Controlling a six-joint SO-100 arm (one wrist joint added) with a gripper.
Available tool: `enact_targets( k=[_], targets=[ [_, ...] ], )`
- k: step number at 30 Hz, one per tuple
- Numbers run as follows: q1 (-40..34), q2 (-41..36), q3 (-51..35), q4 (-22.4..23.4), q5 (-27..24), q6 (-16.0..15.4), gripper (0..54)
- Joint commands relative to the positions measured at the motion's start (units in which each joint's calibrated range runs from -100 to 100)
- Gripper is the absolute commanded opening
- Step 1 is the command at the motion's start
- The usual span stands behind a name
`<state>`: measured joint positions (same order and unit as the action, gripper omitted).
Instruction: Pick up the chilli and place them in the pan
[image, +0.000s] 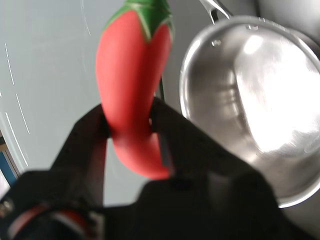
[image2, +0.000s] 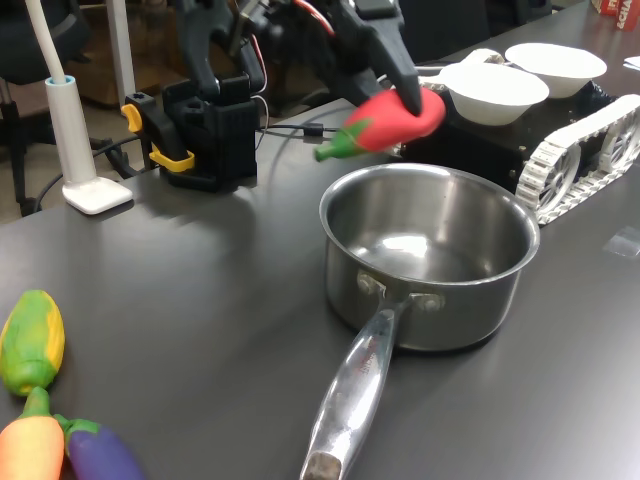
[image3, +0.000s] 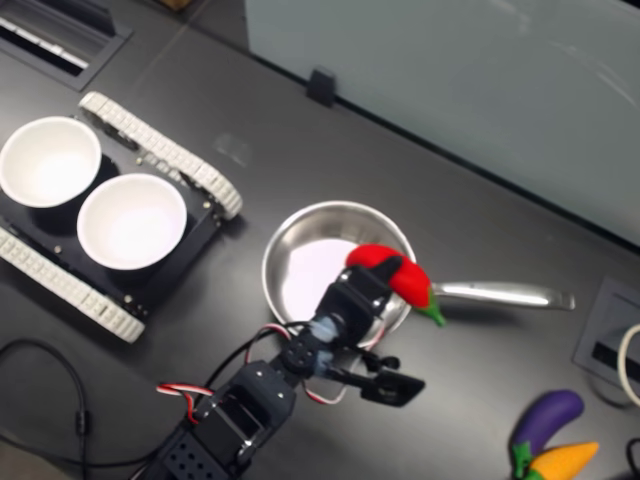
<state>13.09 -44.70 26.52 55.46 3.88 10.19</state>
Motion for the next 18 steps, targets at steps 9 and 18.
enact_targets(
  k=[9, 18],
  targets=[
    [-4.72, -6.80, 8.88, -8.42, -0.34, 1.32, 0.0],
    [-8.27, -5.96, 12.24, -10.05, 0.00, 1.32, 0.0]
  ],
)
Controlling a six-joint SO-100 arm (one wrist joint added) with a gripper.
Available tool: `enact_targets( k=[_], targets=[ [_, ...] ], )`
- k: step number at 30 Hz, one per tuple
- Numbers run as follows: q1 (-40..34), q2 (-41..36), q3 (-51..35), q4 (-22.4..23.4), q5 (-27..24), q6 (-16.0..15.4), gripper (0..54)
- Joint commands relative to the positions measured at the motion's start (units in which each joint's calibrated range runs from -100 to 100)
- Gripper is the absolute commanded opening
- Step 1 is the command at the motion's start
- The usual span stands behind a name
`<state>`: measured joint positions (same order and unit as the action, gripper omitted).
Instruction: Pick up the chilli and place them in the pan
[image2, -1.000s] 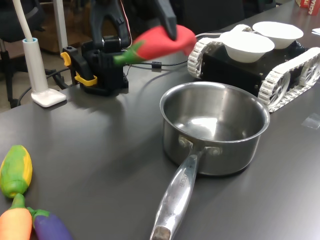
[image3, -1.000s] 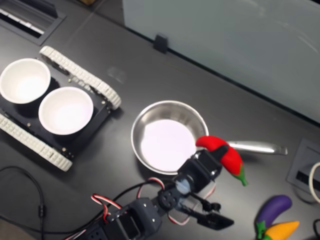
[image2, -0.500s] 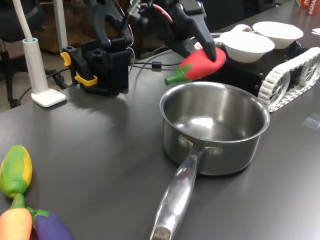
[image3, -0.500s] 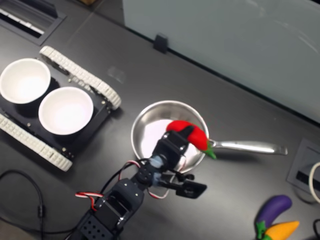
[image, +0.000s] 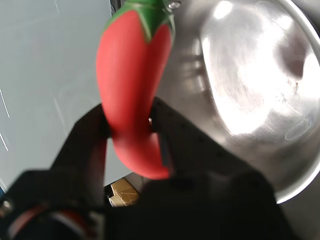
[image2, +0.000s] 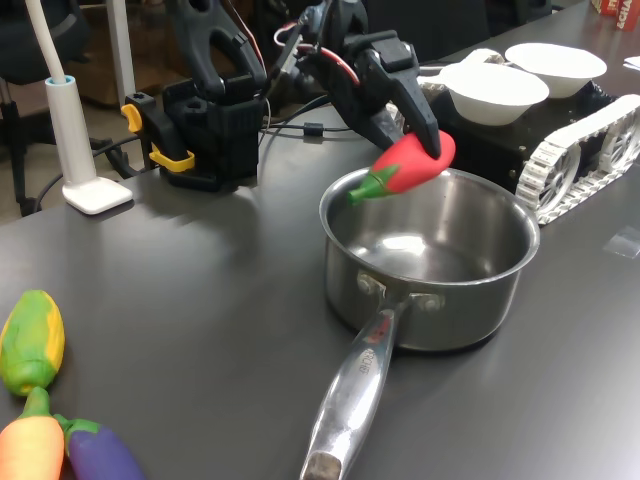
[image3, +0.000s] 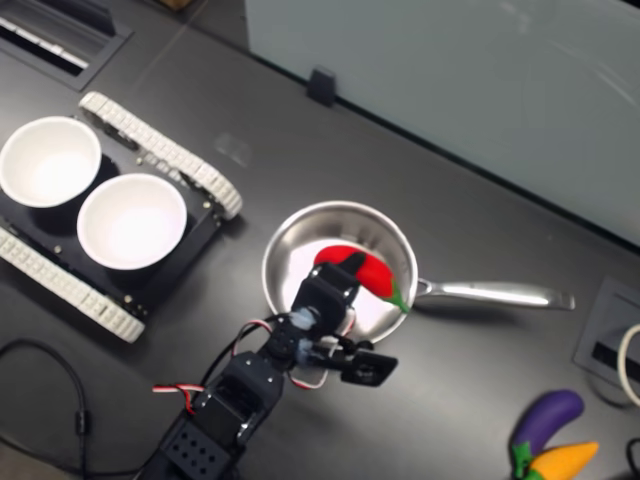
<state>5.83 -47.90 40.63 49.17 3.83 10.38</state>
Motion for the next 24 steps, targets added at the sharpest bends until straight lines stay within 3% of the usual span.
enact_targets(
  k=[1, 13, 19, 24],
  targets=[
    [-1.24, -2.51, -1.61, -4.01, 0.20, 1.14, 0.0],
    [-5.60, -3.10, 3.85, -6.14, 0.29, 1.47, 0.1],
    [-8.01, -3.77, 4.21, -4.86, 1.42, 1.47, 17.1],
    [-8.24, -4.02, 2.39, -2.31, 2.30, 1.39, 22.8]
  ],
)
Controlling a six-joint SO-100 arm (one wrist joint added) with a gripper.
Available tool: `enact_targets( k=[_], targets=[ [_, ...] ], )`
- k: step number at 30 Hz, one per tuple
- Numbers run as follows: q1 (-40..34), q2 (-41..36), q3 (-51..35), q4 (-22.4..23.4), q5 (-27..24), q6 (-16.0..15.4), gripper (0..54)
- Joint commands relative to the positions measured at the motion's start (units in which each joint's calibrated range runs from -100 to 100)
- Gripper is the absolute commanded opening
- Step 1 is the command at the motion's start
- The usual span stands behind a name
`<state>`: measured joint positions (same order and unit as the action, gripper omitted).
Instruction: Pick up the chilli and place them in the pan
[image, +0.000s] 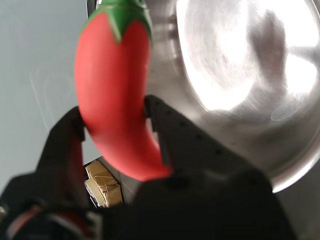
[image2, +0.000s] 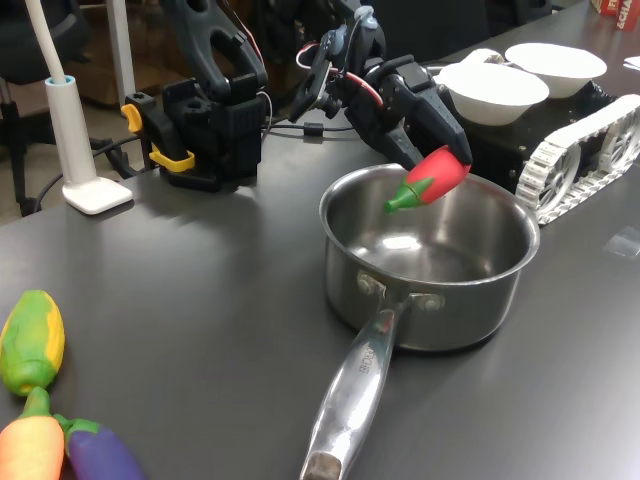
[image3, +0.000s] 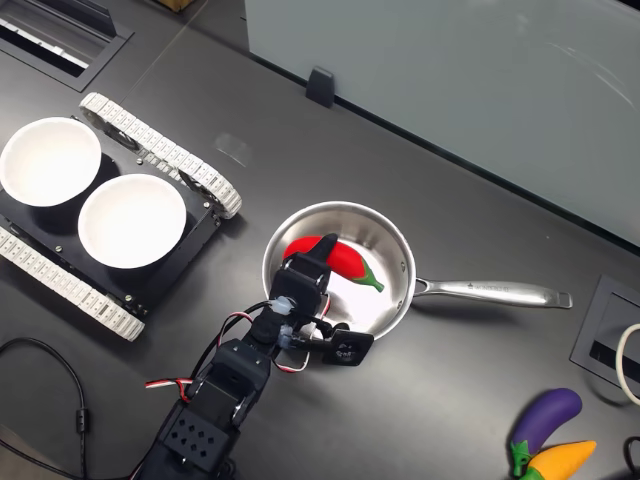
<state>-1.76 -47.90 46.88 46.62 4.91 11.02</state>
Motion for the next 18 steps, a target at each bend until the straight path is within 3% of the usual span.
enact_targets(
  k=[1, 11, 18],
  targets=[
    [-0.53, -4.11, -4.12, 0.50, 1.27, 0.75, 23.6],
    [-2.25, -7.23, -2.67, 3.83, 1.37, 0.75, 31.9],
    [-2.02, -10.27, -2.76, 4.17, 1.32, 0.75, 34.5]
  ],
)
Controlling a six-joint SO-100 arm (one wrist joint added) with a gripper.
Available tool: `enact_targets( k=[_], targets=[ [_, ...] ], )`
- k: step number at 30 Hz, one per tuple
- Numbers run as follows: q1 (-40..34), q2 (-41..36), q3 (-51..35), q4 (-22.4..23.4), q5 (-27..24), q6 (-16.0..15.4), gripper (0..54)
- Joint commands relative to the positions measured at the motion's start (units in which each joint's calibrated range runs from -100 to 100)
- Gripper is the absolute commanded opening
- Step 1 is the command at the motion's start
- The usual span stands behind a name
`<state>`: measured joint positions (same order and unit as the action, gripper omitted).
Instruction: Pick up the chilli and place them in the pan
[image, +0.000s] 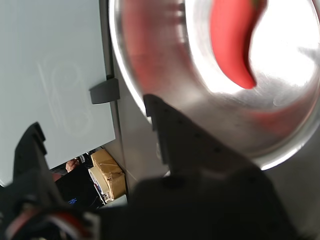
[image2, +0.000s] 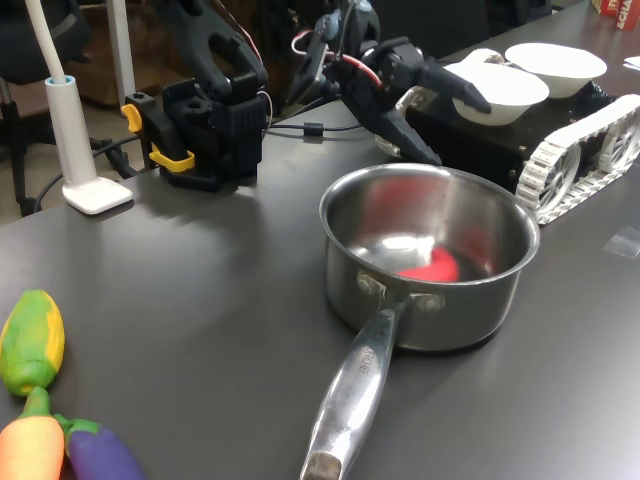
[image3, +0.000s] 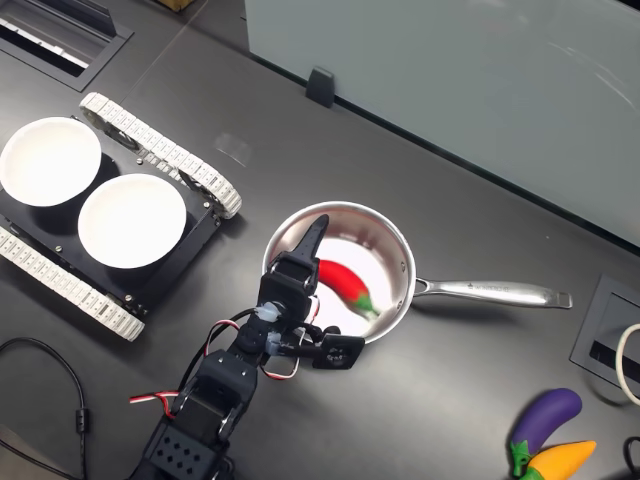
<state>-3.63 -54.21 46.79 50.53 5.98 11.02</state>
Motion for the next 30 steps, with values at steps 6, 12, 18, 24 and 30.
enact_targets(
  k=[6, 12, 18, 24, 30],
  targets=[
    [-0.61, -6.74, -4.94, 1.28, -0.20, 0.75, 36.9],
    [0.88, -10.45, -7.85, 1.28, 0.05, 0.75, 19.7],
    [2.37, -14.16, -9.85, 1.79, -0.29, 0.75, 9.1],
    [2.94, -16.77, -13.12, 5.55, -0.44, 0.58, 2.6],
    [4.20, -18.63, -16.12, 11.26, -0.59, -1.19, 0.0]
  ],
)
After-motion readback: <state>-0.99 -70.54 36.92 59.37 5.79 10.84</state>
